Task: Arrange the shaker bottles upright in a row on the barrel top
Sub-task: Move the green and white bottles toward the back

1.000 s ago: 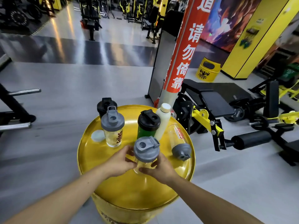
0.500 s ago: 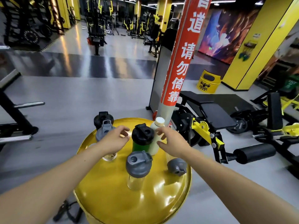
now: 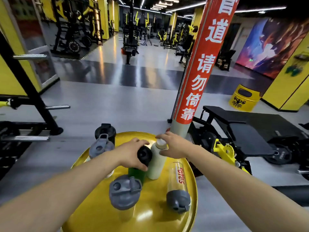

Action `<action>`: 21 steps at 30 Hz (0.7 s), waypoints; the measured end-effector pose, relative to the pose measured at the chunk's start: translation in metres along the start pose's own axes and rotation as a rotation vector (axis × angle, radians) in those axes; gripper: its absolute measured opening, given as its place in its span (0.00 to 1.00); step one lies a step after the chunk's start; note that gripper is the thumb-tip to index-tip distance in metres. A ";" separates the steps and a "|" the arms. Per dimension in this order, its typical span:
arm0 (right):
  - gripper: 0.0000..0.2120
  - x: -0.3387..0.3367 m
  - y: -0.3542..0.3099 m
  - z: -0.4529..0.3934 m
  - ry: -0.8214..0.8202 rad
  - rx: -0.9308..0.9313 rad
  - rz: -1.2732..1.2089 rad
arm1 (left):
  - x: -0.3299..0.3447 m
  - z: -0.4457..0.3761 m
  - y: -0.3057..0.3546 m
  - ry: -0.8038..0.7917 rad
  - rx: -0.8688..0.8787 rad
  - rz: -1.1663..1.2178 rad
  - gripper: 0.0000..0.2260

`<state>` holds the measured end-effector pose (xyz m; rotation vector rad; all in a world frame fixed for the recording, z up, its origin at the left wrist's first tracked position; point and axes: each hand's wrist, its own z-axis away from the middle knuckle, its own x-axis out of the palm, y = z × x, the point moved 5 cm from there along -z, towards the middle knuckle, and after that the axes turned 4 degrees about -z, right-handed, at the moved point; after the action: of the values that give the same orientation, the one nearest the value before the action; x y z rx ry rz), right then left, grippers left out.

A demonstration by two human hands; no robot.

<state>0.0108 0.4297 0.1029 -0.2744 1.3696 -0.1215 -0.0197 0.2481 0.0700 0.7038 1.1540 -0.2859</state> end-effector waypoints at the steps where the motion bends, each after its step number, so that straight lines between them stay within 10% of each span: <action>1: 0.36 0.002 0.003 -0.004 -0.018 -0.009 -0.013 | 0.001 -0.003 -0.001 -0.001 -0.014 -0.003 0.49; 21: 0.37 0.000 0.015 -0.084 0.022 0.020 -0.145 | -0.058 -0.070 -0.055 0.131 -0.193 -0.041 0.44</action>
<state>-0.0726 0.4336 0.0838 -0.3568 1.3693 -0.2591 -0.1246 0.2431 0.0876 0.5347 1.3025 -0.1618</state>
